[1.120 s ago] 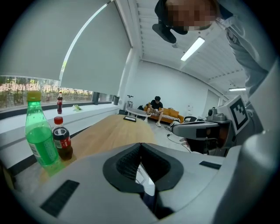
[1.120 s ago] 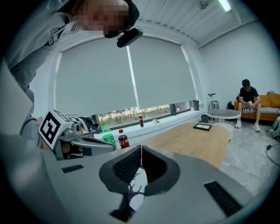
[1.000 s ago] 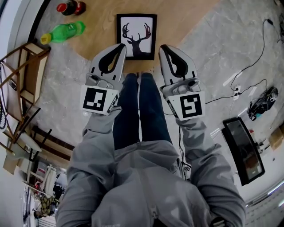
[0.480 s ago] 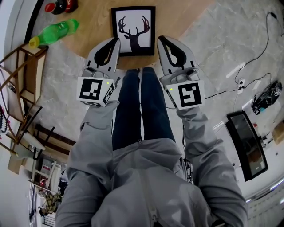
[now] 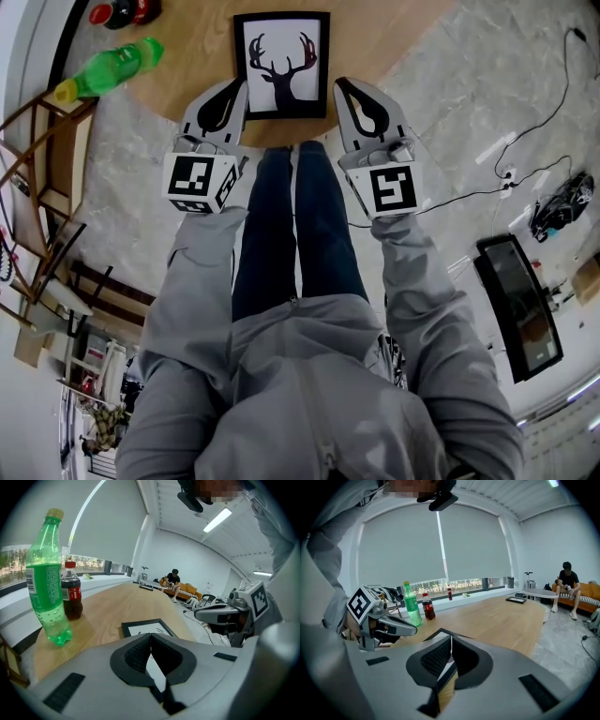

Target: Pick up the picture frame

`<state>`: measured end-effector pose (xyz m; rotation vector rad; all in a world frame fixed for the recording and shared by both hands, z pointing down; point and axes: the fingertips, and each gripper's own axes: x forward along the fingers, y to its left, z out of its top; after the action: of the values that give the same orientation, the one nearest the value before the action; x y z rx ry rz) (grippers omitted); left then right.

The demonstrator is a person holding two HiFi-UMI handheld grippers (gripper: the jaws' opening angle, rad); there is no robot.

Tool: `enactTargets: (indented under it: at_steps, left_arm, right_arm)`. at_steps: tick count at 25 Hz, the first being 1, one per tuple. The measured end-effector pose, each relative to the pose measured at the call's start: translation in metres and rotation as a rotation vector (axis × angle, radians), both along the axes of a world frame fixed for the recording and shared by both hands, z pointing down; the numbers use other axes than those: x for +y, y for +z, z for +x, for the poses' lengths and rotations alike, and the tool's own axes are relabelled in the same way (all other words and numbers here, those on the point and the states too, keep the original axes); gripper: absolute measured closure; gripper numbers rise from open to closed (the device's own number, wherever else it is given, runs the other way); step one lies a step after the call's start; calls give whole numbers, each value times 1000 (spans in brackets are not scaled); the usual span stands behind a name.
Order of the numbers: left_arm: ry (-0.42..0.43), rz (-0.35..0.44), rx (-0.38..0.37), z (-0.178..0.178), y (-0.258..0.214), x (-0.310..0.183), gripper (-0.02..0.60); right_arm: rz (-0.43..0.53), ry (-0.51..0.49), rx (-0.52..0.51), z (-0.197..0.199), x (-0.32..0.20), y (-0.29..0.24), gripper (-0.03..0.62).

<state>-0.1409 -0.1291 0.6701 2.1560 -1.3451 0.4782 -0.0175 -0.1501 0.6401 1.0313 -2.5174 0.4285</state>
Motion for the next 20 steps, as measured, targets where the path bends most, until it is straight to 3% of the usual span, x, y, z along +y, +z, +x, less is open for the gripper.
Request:
enactTargets:
  at_steps: [9,13,14,15,20]
  left_arm:
    - [-2,-83,-4,-9,28,9,563]
    - [2,-114,-3,-9,39,9,559]
    - [4,-118,-5,-9,41,9,524]
    - [9,-122,-7,-8,43,8,450]
    - [10,-143,-30,-8,49,9,436]
  right_arm:
    - [-101,46,4,0,0,19,565]
    - [-95,51,22,4,4,27,565]
    - [-97,50,21,4,5,28,565]
    - [-100,50,20,4,6,28,565]
    - [-110,52,16,8,10,27,565]
